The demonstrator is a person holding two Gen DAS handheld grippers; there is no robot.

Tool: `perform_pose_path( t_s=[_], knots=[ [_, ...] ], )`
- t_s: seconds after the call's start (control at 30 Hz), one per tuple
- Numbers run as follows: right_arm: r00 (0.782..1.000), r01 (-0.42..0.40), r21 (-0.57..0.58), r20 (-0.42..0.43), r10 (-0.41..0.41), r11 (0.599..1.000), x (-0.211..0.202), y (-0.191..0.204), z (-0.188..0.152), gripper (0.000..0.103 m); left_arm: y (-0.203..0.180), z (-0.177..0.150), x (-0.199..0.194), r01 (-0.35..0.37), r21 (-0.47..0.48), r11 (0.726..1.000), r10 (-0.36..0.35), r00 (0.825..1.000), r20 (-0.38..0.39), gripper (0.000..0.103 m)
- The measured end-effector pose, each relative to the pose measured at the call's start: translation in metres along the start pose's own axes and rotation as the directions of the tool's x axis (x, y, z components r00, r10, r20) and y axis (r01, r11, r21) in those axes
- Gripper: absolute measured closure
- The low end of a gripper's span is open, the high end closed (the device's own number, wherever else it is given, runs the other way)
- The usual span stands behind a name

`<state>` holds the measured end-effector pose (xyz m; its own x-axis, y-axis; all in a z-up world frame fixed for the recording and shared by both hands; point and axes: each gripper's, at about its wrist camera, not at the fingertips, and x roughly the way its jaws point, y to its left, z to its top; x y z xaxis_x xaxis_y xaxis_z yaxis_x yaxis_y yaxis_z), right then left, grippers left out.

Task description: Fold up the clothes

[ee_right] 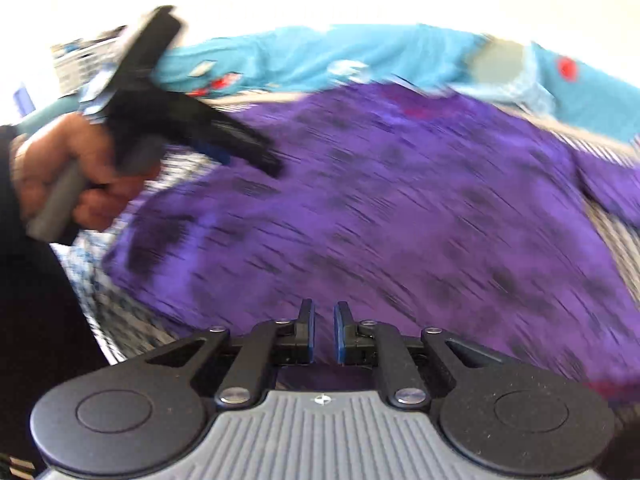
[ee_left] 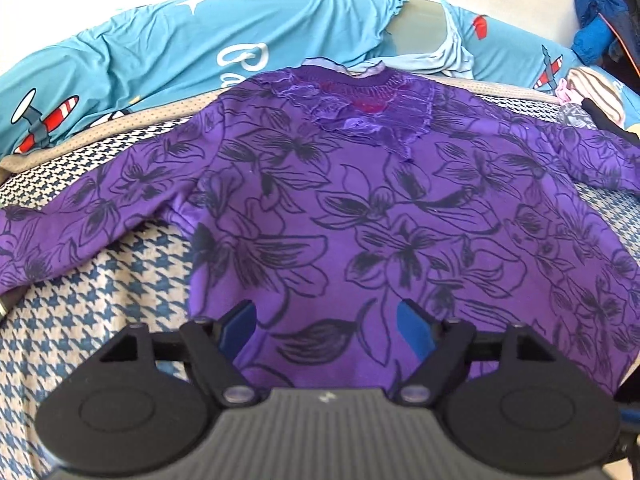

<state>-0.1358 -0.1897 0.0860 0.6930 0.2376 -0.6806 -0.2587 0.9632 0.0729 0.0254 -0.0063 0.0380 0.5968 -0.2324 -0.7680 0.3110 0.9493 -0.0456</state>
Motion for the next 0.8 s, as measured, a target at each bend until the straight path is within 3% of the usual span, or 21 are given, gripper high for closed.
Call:
perform_pose_path(
  t_s=[0.13, 0.27, 0.5, 0.67, 0.8],
  knots=[
    [0.998, 0.061, 0.035, 0.000, -0.061, 0.998, -0.006, -0.019, -0.007, 0.092, -0.011, -0.006, -0.004, 0.044, 0.001, 0.999, -0.044, 0.999, -0.004, 0.024],
    [0.993, 0.118, -0.021, 0.023, -0.117, 0.993, -0.008, -0.020, -0.013, 0.092, -0.023, -0.013, -0.006, 0.065, 0.018, 0.998, -0.064, 0.998, -0.009, 0.023],
    [0.996, 0.087, -0.169, -0.005, -0.089, 0.982, -0.008, -0.008, -0.016, 0.079, -0.029, -0.020, -0.005, 0.076, 0.021, 0.997, -0.075, 0.997, -0.035, 0.022],
    [0.994, 0.093, -0.357, -0.013, -0.104, 0.929, -0.005, 0.009, -0.018, 0.073, -0.027, -0.020, -0.003, 0.083, 0.003, 0.997, -0.082, 0.996, -0.042, 0.022],
    [0.993, 0.103, -0.495, -0.004, -0.120, 0.863, 0.000, 0.017, -0.021, 0.070, -0.024, -0.019, -0.002, 0.092, -0.018, 0.996, -0.093, 0.995, -0.048, 0.021]
  ],
)
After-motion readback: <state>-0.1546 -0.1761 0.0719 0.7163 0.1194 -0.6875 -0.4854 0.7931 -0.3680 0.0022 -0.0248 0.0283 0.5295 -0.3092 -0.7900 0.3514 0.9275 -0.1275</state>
